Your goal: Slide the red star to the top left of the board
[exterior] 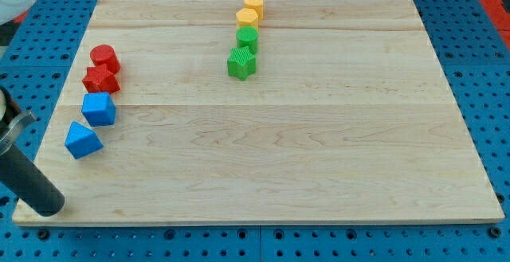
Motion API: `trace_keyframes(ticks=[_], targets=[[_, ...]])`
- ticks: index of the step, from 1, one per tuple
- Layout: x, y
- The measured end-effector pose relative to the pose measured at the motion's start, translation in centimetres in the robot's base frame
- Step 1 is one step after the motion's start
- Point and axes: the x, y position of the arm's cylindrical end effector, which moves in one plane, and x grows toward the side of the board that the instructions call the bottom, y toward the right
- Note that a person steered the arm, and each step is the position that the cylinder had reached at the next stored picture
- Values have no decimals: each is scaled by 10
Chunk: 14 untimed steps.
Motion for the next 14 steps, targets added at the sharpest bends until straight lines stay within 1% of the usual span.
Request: trace_keyframes(ticks=[1,2,3,5,7,8,10,11,12,14], targets=[[-3,-4],[-31,-37],[-52,-56],[-65,-48],[-95,-56],[-128,-56],[-185,-11],[-205,-5],[-205,5],[-205,5]])
